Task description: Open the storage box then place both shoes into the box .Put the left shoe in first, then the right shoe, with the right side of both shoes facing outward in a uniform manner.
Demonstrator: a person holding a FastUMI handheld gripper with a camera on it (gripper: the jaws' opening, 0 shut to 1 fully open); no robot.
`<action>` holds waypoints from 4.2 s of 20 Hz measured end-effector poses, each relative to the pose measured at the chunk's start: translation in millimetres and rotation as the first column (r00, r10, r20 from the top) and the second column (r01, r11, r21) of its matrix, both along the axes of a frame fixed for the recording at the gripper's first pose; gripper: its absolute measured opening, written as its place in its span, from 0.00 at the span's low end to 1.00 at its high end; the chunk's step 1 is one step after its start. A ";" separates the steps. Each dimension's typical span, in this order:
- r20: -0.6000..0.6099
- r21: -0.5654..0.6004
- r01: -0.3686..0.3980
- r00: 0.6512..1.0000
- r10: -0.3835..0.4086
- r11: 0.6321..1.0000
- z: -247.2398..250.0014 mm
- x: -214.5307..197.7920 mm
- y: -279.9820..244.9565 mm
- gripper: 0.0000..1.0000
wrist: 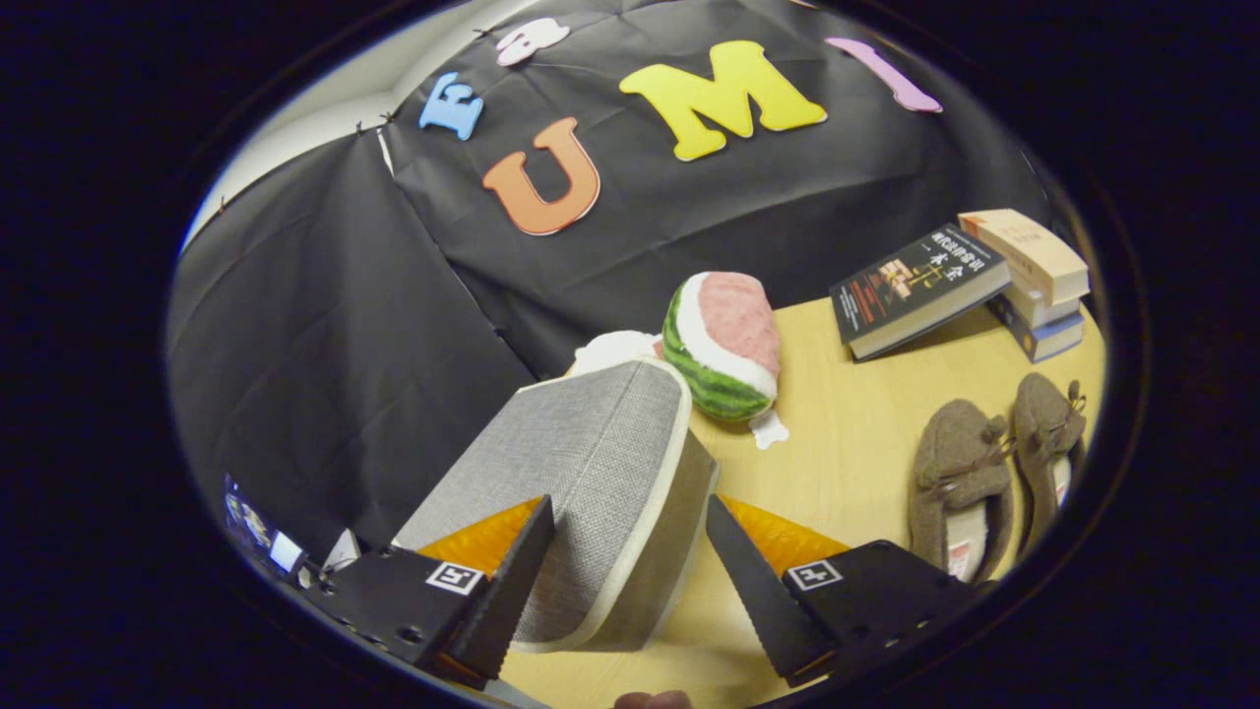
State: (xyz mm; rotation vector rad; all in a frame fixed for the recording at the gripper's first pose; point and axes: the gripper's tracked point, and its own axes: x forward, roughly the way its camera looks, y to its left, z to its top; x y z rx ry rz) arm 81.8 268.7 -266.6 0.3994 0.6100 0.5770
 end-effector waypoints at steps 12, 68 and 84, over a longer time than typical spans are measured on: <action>-0.238 0.387 -0.022 0.963 0.123 0.922 -1.7 -0.3 12.4 0.93; 0.391 -0.257 0.264 0.908 -0.150 0.930 195.3 -2.5 -137.8 0.95; -0.099 -0.410 0.184 0.965 -0.244 0.893 -78.6 21.6 -233.2 0.78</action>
